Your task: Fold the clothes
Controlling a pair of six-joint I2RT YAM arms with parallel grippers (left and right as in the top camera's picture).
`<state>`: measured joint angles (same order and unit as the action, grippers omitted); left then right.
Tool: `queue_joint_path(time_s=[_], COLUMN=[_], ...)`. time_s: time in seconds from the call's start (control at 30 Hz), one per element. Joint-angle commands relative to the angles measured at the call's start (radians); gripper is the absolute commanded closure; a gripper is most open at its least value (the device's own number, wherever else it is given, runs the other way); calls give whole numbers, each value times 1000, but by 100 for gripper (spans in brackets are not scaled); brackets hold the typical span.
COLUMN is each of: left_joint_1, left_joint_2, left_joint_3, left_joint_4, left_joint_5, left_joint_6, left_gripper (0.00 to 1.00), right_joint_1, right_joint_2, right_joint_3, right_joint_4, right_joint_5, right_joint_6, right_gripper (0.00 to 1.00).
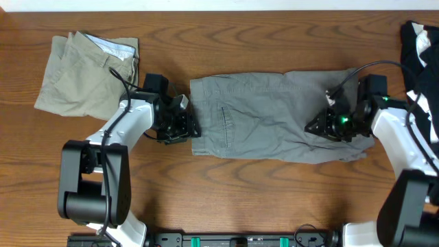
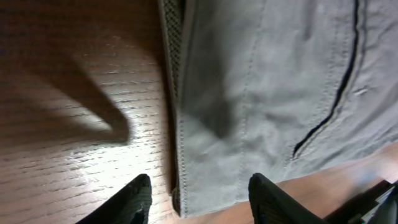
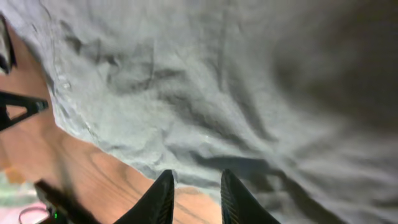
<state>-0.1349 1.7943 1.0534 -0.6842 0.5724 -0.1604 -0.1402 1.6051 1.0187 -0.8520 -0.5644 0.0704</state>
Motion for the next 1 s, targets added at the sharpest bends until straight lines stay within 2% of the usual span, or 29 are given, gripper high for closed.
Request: queue_joint_path(time_s=[0.0,0.07,0.13,0.2,0.33,0.53,0.6,0.83,0.97], left_joint_1=[-15,-29,-38,-38,-37,9,43,119,123], left_joint_2=[50,72,87,87,87,87,87,87,87], left_joint_3=[-18,-18,-18,-18,-18,-18,-18,-18,-18], left_joint_4=[0,9,14,14,15,-7,-6,16,27], left_joint_5=[-16,5,32,38,37,-124,-171,-170,-170], left_joint_6=[6,6,5,2,2,-102,-123,-122,-122], left_gripper=[52,56,78,81,95,94,94,94,94], right_joint_1=[2,2,1,1,1,-11,-26,-61,-62], right_joint_2=[-41,-48,-49,-49,-49,-49,-48,-16,25], right_joint_3=[-2,-2,-2,-2,-2,-2,-3,-25,-62], right_joint_4=[-8,-11,-6,-2,-5,-5,-2,1,18], right_joint_5=[116,151,153,154,173,392,409,490,436], right_joint_6=[93,123,135,135,135,254,255,290,296], right_gripper=[75,77,76,76,77,79,81,83,87])
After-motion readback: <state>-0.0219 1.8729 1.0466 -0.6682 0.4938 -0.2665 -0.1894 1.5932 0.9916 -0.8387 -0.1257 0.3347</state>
